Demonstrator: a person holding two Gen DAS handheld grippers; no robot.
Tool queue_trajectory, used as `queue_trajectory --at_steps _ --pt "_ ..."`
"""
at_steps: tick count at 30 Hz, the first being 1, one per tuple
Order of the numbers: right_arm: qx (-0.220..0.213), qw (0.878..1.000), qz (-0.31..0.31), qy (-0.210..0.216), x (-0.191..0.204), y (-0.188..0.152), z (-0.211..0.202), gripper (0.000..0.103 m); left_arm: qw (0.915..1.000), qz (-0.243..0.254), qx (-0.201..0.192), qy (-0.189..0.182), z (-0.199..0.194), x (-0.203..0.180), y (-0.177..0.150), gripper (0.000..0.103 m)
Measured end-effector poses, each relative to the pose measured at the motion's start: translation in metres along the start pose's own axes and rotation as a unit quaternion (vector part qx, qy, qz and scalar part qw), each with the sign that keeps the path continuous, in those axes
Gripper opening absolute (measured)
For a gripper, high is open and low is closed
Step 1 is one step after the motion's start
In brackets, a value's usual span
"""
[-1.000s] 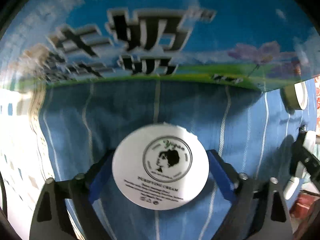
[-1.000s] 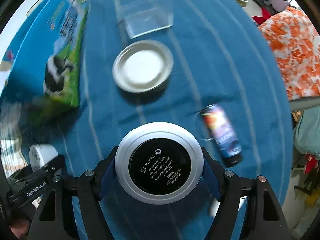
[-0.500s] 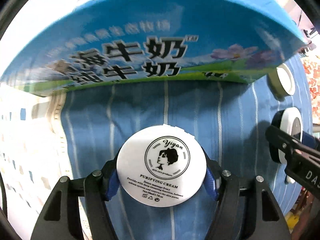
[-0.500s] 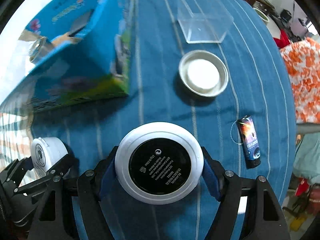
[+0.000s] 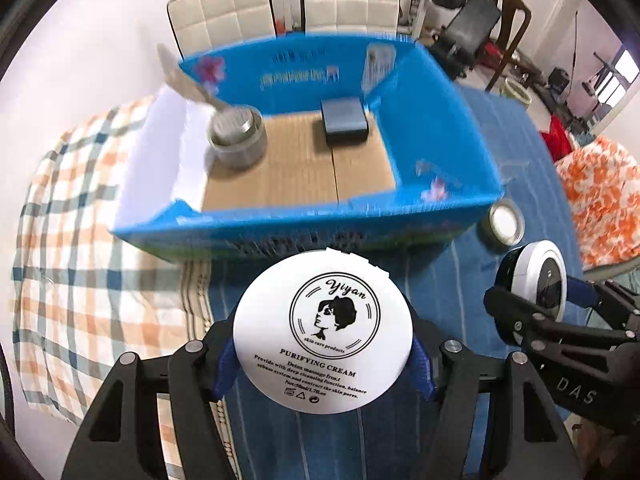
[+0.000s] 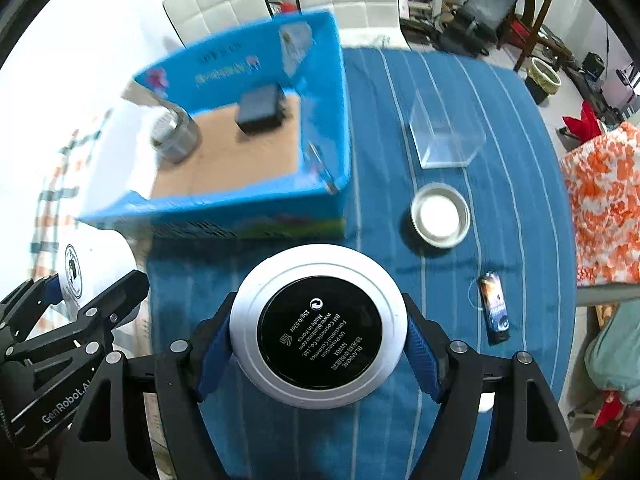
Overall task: Organize rigid objects
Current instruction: 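Lower the cream jar into the blue box with the left tool while the right tool places the puck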
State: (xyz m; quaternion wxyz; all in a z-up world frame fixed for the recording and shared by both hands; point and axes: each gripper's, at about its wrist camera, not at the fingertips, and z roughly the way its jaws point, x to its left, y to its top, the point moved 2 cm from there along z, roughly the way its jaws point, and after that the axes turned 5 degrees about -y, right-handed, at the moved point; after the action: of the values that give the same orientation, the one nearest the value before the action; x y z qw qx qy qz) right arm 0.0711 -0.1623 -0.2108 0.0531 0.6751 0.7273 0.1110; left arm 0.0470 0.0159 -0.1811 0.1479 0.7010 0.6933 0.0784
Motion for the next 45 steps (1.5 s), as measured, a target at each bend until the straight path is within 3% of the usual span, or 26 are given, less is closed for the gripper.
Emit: queue_trajectory --at_steps 7,13,23,33,45 --pt "-0.04 0.999 0.006 0.023 0.021 0.033 -0.035 0.077 0.9987 0.008 -0.05 -0.005 -0.046 0.021 0.051 0.065" --pt "-0.049 0.998 0.014 0.042 0.041 0.069 -0.031 0.077 0.9971 0.004 -0.076 -0.007 -0.054 0.048 0.087 0.065" --pt "-0.017 0.997 0.035 0.063 0.079 0.143 0.059 0.077 0.9994 -0.027 -0.017 0.012 0.025 0.11 0.12 0.065" --pt "0.006 0.996 0.026 0.087 0.125 0.206 0.142 0.077 0.9976 -0.063 0.01 0.025 0.087 0.126 0.129 0.065" --pt "0.021 0.996 -0.017 0.088 0.155 0.237 0.189 0.078 0.9919 -0.118 0.037 0.027 0.124 0.137 0.133 0.066"
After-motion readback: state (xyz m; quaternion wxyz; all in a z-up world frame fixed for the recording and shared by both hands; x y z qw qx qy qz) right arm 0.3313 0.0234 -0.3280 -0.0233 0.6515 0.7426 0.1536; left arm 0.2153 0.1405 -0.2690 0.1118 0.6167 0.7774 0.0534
